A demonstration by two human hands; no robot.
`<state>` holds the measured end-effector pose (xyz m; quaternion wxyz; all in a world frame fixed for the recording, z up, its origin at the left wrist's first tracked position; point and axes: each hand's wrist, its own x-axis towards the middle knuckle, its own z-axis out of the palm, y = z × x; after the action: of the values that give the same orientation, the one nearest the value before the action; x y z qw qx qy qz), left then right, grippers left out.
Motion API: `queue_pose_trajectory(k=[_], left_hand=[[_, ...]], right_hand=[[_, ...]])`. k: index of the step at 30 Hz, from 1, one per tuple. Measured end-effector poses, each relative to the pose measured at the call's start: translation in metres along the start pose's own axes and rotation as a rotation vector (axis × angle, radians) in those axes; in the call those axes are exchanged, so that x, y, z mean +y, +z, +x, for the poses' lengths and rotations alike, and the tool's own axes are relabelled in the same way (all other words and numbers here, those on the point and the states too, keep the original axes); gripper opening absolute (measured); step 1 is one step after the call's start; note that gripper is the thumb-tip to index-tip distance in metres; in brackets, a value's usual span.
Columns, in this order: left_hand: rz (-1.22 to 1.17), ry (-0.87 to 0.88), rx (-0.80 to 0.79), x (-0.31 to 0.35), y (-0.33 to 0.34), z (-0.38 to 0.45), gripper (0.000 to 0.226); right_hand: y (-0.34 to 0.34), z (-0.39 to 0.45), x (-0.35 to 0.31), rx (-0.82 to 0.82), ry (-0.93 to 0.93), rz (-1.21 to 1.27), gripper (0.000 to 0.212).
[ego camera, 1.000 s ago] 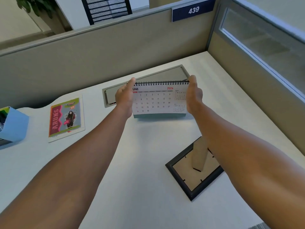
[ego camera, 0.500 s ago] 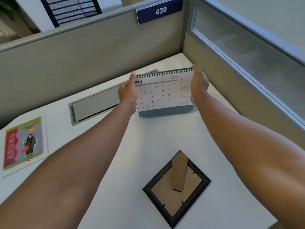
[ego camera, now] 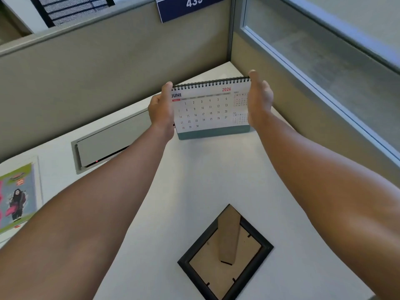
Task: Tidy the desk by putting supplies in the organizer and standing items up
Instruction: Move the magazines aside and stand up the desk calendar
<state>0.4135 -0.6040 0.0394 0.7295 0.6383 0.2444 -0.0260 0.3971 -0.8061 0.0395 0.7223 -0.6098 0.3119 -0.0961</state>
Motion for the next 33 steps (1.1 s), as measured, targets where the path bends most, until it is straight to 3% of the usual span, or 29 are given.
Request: queue_pose_trajectory(k=[5,11,20,25,33], left_hand=[[0.034,-0.007,-0.029,-0.005,-0.004,-0.004,0.038],[0.099,-0.072,-0.117,-0.007,-0.007,-0.02,0.065],[0.122,-0.111,-0.098,-0.002,-0.008,-0.03,0.063],[0.083,-0.076,-0.088,-0.005,-0.01,-0.023,0.05],[0.044,-0.031,-0.014,-0.007,-0.02,-0.012,0.048]], right_hand=[[-0.007,-0.01,0.017,-0.022,0.023,0.017,0.046],[-0.008,-0.019,0.018,-0.031,0.059,-0.003,0.059],[-0.012,-0.024,0.018,0.002,0.095,0.029,0.062],[-0.011,-0.023,0.018,0.018,0.078,0.059,0.058],[-0.004,-0.022,0.022,-0.051,0.106,0.008,0.063]])
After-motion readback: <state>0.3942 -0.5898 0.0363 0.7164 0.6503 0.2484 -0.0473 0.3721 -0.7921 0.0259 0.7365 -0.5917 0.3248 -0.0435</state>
